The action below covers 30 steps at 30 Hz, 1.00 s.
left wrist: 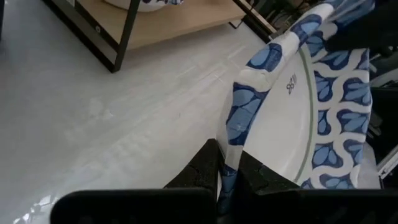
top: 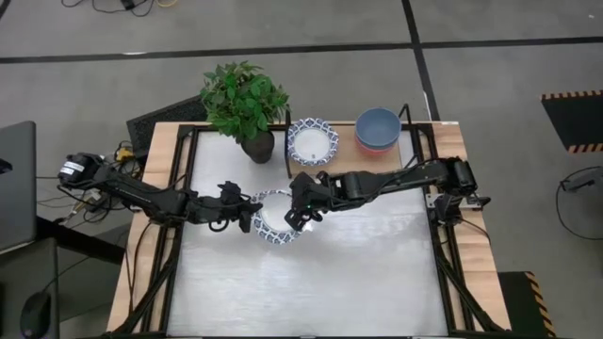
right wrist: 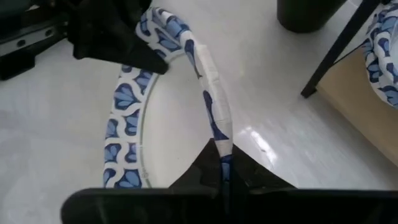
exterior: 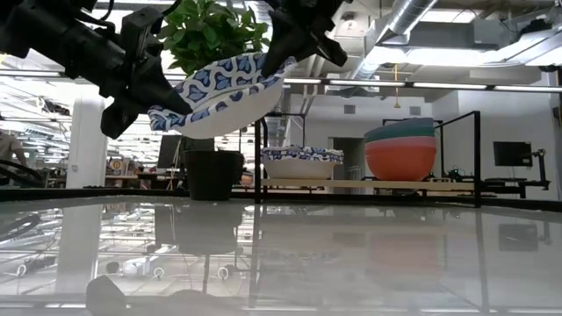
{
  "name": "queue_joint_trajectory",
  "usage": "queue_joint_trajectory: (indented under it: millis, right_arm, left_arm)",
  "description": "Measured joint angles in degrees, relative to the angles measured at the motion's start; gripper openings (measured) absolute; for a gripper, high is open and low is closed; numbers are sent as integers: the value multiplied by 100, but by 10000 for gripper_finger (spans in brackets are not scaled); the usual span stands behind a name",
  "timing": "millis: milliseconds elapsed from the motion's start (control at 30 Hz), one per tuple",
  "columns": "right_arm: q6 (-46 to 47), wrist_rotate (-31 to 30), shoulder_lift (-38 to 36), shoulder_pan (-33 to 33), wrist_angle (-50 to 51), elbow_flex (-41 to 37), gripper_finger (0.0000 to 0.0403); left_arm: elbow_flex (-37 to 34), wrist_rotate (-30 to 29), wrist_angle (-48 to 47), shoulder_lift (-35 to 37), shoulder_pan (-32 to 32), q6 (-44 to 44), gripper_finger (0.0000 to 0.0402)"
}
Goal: Place and stack bowls onto a shelf
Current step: Stack the white bowl on top of white bowl on the shelf
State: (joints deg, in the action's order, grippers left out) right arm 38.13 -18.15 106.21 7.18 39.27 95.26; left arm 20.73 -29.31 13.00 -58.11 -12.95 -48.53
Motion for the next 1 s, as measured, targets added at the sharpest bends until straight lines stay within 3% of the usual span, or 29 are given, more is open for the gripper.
queue_joint_trajectory:
  millis: [133,233,400,667,800,1000]
  right_arm:
    - [30,0,-2,-45,-8,0,24]
    - [26,0,-2,-60,-28,0,20]
    - [-36,-4,-4,-150,173,4,20]
    - [-11,-563,-4,-500,1625,2,20]
    - [-247,-575,-104,-822,1771,2,20]
    - [-631,-383,-720,-1584,2093,2,20]
  left_arm:
    - [0,-14,67,2,-2,180,8]
    - [0,25,288,2,0,462,42]
    - [7,399,841,0,2,1206,137]
    - [390,430,352,2,22,1577,286]
    - [519,346,43,4,83,1521,315]
    - [586,355,-100,4,79,1428,317]
